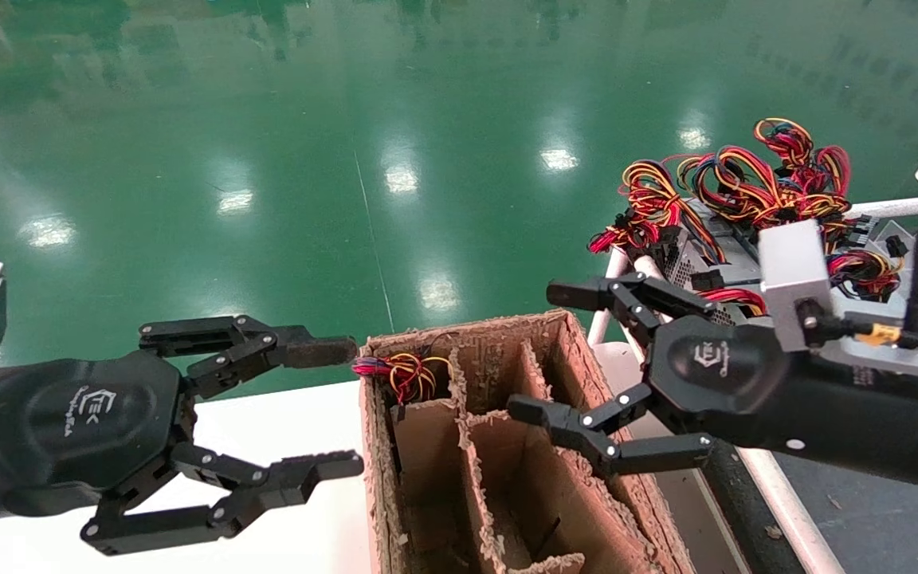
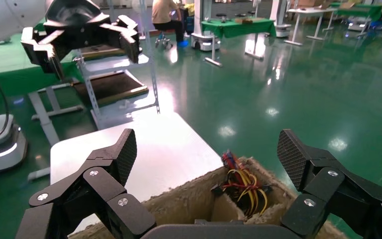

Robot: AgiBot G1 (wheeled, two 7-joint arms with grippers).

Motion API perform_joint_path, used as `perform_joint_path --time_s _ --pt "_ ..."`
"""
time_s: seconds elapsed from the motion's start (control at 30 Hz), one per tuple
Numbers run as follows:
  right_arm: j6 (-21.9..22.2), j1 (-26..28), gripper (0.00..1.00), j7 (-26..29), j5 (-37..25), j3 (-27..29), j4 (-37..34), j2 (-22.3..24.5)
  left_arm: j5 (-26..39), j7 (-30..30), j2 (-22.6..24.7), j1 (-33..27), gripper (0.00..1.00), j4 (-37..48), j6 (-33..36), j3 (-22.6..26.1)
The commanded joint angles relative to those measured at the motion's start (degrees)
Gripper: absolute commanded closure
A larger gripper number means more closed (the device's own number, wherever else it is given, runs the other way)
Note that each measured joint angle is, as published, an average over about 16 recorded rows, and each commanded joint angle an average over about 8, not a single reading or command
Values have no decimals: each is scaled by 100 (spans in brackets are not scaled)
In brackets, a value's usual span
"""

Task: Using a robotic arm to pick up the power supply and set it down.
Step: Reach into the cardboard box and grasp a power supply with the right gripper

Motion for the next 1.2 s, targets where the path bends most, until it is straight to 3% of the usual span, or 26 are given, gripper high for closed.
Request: perform_joint_path --time_s 0.03,0.3,1.0,1.2 --pt "45 56 1 -9 -41 -23 -57 -73 0 0 0 0 0 0 -1 0" --pt "308 122 0 42 -207 -101 -89 -257 0 1 -1 1 0 2 -3 0" --pt "480 205 0 94 -502 -367 -481 -652 -1 1 -2 2 0 4 -6 0" --pt "628 450 0 106 -912 -689 -946 -1171 -1 2 -2 2 0 4 -6 0"
